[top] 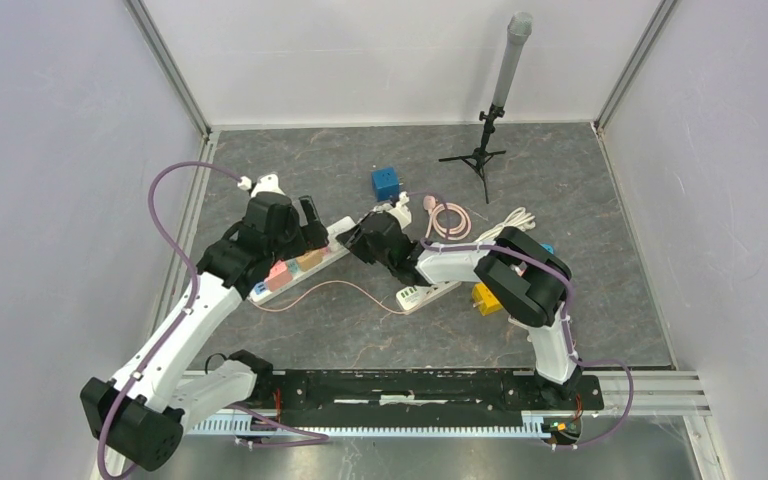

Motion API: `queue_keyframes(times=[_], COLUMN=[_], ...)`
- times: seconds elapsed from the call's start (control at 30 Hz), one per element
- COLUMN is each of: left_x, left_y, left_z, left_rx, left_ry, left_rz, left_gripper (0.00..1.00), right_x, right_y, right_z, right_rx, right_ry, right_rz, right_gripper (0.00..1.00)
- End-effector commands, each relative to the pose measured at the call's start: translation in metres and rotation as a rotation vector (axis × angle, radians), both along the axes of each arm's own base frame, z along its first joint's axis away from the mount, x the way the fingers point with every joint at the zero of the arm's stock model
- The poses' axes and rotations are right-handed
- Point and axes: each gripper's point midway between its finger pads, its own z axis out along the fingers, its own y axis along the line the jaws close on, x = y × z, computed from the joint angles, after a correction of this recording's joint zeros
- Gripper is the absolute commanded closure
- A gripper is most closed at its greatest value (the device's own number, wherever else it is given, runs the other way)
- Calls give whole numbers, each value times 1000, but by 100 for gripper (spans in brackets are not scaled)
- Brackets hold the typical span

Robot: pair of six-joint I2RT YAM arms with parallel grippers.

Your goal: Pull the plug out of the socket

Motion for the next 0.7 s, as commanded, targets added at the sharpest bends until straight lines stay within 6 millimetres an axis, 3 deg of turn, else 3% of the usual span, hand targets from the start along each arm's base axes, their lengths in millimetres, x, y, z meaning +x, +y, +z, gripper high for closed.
queue_keyframes(times=[0.0,0.13,0.33,0.47,0.67], left_x=[13,16,19,25,35], left_y=[-2,-10,-31,-37,-52], left_z=[28,21,-11,-28,-33], left_rx=[-4,-4,-39,-32,-63], left_ry=[-64,-13,94,144,173], left_rz=[-1,-46,-118,-130,-167], left_gripper=[0,0,11,25,42], right_x=[4,7,-2,-13,-22], right_y=[0,-22,-53,-59,-61], right_z=[9,17,22,16,9], right_rx=[76,73,87,96,85], right_ry=[-8,-36,-51,-45,-47], right_rz=[-28,-55,-35,4,46], right_gripper=[74,99,100,100,100])
